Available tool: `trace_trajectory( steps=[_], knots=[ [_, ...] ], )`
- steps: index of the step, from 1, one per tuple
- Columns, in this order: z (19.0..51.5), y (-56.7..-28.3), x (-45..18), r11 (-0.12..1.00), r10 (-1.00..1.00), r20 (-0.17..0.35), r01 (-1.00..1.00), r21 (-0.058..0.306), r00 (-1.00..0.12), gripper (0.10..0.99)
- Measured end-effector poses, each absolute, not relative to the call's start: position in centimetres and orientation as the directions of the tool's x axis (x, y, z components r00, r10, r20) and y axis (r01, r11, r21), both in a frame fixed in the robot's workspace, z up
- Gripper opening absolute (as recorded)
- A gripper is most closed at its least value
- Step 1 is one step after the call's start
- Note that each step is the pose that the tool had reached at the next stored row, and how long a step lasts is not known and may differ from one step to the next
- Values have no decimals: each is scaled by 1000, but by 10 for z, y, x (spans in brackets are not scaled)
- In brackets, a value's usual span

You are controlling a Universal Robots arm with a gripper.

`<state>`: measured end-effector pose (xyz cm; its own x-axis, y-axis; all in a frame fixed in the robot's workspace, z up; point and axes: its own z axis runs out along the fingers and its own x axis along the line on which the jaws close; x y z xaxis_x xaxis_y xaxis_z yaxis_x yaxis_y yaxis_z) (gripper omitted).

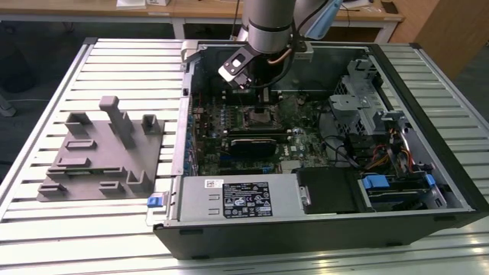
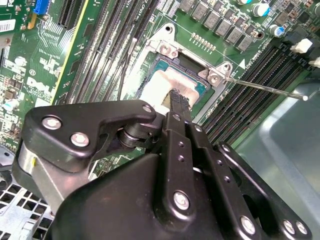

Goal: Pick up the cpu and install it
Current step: 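Close the cpu cover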

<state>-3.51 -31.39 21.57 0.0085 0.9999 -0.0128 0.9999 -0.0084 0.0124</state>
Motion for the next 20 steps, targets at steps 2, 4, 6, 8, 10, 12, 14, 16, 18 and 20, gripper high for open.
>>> trace_trajectory(
  steps=[2,4,6,8,10,12,14,16,18,20],
  knots=[
    [217,-314,-35,-8,1000,-13,1000,12,9,106],
    [219,-314,-35,-8,1000,-13,1000,13,9,106],
    [220,-314,-35,-8,1000,-13,1000,12,9,106],
    [221,-314,-35,-8,1000,-13,1000,12,8,106],
    [222,-314,-35,-8,1000,-13,1000,12,9,106],
    [224,-314,-35,-8,1000,-13,1000,12,9,106],
    [225,-314,-35,-8,1000,-13,1000,12,9,106],
    [227,-314,-35,-8,1000,-13,1000,12,9,106],
    [229,-314,-35,-8,1000,-13,1000,12,9,106],
    [230,-314,-35,-8,1000,-13,1000,12,9,106]
  ],
)
